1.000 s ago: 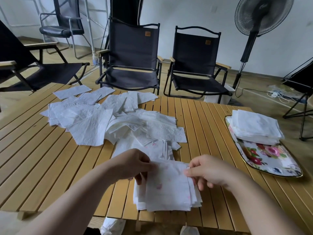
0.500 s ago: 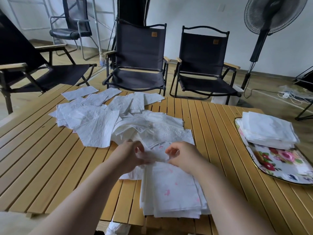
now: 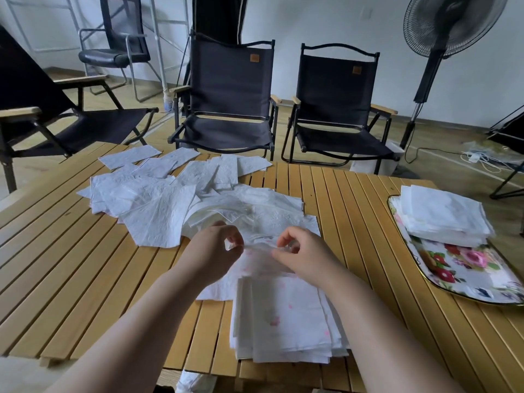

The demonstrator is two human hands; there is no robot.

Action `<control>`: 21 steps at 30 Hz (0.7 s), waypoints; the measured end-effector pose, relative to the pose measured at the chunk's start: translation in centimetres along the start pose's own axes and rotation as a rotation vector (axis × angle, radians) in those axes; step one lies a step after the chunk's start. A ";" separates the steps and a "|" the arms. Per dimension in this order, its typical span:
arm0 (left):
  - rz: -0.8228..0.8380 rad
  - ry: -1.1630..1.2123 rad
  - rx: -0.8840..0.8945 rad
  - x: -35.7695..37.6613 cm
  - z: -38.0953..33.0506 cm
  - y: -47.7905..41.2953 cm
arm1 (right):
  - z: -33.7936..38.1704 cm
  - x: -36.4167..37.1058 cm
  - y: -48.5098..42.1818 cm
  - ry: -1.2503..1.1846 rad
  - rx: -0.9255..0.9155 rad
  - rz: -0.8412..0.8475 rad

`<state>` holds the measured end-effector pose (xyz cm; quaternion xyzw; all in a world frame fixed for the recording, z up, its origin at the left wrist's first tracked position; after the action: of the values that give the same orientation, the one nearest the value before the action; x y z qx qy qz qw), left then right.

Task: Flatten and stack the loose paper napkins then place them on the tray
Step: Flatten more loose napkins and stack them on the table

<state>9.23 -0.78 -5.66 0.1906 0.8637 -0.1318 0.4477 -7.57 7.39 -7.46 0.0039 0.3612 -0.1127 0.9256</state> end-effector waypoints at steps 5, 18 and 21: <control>-0.027 0.118 0.055 -1.1 -1.3 0.6 | 1.7 0.1 0.0 0.050 -0.109 0.039; 0.272 0.731 -0.168 -0.6 -1.5 1.7 | 2.5 -4.1 1.1 -0.367 -0.101 -0.185; 0.481 0.738 -0.202 0.6 -2.6 3.2 | 0.8 -4.3 2.3 -0.459 0.060 -0.078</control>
<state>8.47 3.24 -4.91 0.3755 0.9051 0.1375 0.1441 -9.61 10.46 -4.15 -0.0083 0.1377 -0.1569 0.9779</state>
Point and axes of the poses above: each hand's wrist, its own y-axis away from the middle knuckle, its own x-axis out of the palm, z = x × y, the point moved 10 cm from there along -y, towards the middle knuckle, and after that the axes turned 10 degrees about -x, right-handed, at the moved point
